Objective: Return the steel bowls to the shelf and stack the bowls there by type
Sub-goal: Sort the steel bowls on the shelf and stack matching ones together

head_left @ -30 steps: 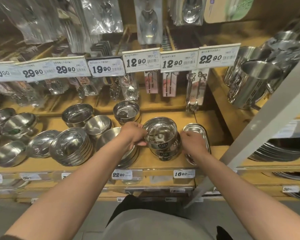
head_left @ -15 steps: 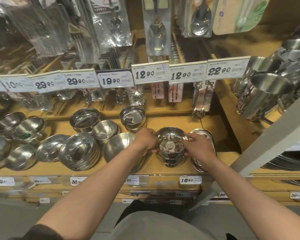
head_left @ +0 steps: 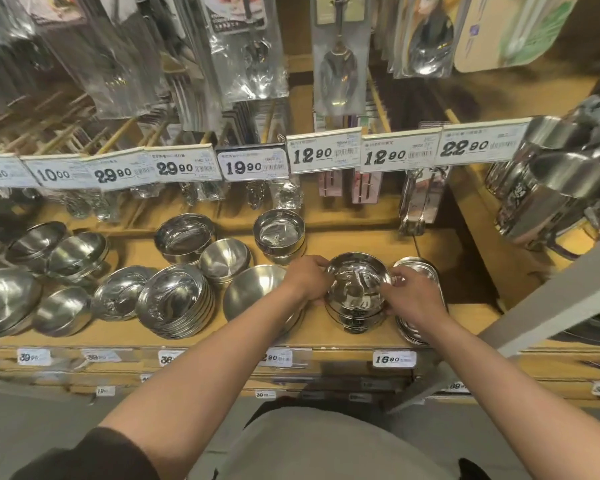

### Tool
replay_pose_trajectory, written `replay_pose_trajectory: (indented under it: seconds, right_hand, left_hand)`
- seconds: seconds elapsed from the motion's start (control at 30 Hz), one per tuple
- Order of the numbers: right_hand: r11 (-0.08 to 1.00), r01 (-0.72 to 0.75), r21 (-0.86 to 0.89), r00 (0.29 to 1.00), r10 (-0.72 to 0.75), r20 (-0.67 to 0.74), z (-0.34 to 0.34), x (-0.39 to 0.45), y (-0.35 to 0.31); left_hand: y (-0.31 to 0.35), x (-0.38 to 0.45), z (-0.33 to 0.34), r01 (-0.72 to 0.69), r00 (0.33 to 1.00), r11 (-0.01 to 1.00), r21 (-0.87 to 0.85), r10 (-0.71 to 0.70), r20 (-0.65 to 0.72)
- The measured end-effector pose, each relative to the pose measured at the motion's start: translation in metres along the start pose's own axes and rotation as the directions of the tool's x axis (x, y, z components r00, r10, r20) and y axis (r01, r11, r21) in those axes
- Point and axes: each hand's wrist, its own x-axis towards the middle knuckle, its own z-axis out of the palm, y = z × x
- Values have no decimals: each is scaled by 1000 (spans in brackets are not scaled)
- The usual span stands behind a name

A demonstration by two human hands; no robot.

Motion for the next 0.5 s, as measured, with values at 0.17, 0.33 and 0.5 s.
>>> replay_pose_trajectory:
  seconds: [0.17,0.33,0.5]
  right_hand:
    - [997,-70,14,997,69,45,4,1,-2]
    - [998,-57,-30,998,57,-3,7,-3,-1]
    - [999,-50,3,999,50,-14,8,-4,1]
  left_hand:
    - [1,4,0,29,999,998,-55,-28,16]
    - [2,6,-1,31,999,998,-61,-29,24]
    - [1,5,-1,17,1000,996,-85,-16,14]
